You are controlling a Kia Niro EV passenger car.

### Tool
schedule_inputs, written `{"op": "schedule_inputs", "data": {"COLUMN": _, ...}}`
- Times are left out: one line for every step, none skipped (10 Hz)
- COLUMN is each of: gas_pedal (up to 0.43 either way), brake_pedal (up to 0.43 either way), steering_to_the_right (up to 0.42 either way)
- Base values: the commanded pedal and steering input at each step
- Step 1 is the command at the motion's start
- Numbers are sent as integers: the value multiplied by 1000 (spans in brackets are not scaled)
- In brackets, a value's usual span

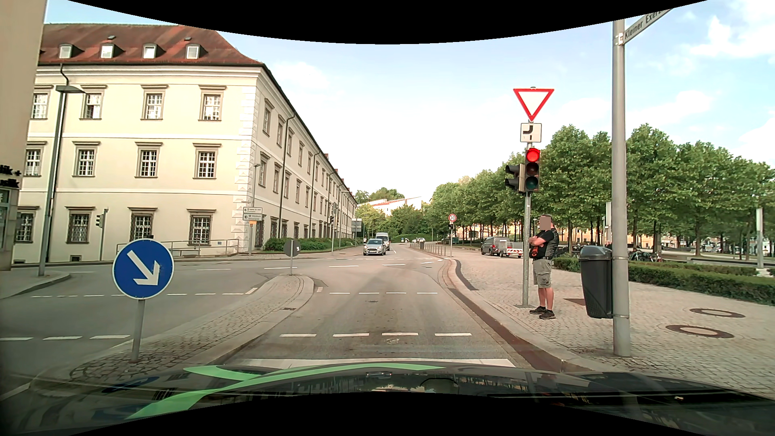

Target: Follow the waypoints while adhering to traffic rules and regulations

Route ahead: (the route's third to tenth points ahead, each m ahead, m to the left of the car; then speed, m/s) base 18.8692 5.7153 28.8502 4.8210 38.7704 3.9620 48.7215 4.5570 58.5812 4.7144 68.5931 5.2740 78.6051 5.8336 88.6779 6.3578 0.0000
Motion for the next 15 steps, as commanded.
{"op": "schedule_inputs", "data": {"gas_pedal": 0, "brake_pedal": 445, "steering_to_the_right": 10}}
{"op": "schedule_inputs", "data": {"gas_pedal": 0, "brake_pedal": 451, "steering_to_the_right": 10}}
{"op": "schedule_inputs", "data": {"gas_pedal": 0, "brake_pedal": 445, "steering_to_the_right": 10}}
{"op": "schedule_inputs", "data": {"gas_pedal": 0, "brake_pedal": 445, "steering_to_the_right": 10}}
{"op": "schedule_inputs", "data": {"gas_pedal": 0, "brake_pedal": 445, "steering_to_the_right": 10}}
{"op": "schedule_inputs", "data": {"gas_pedal": 0, "brake_pedal": 451, "steering_to_the_right": 10}}
{"op": "schedule_inputs", "data": {"gas_pedal": 0, "brake_pedal": 457, "steering_to_the_right": 10}}
{"op": "schedule_inputs", "data": {"gas_pedal": 0, "brake_pedal": 463, "steering_to_the_right": 10}}
{"op": "schedule_inputs", "data": {"gas_pedal": 0, "brake_pedal": 457, "steering_to_the_right": 10}}
{"op": "schedule_inputs", "data": {"gas_pedal": 0, "brake_pedal": 457, "steering_to_the_right": 10}}
{"op": "schedule_inputs", "data": {"gas_pedal": 0, "brake_pedal": 457, "steering_to_the_right": 10}}
{"op": "schedule_inputs", "data": {"gas_pedal": 0, "brake_pedal": 457, "steering_to_the_right": 10}}
{"op": "schedule_inputs", "data": {"gas_pedal": 0, "brake_pedal": 457, "steering_to_the_right": 10}}
{"op": "schedule_inputs", "data": {"gas_pedal": 0, "brake_pedal": 457, "steering_to_the_right": 10}}
{"op": "schedule_inputs", "data": {"gas_pedal": 0, "brake_pedal": 457, "steering_to_the_right": 10}}
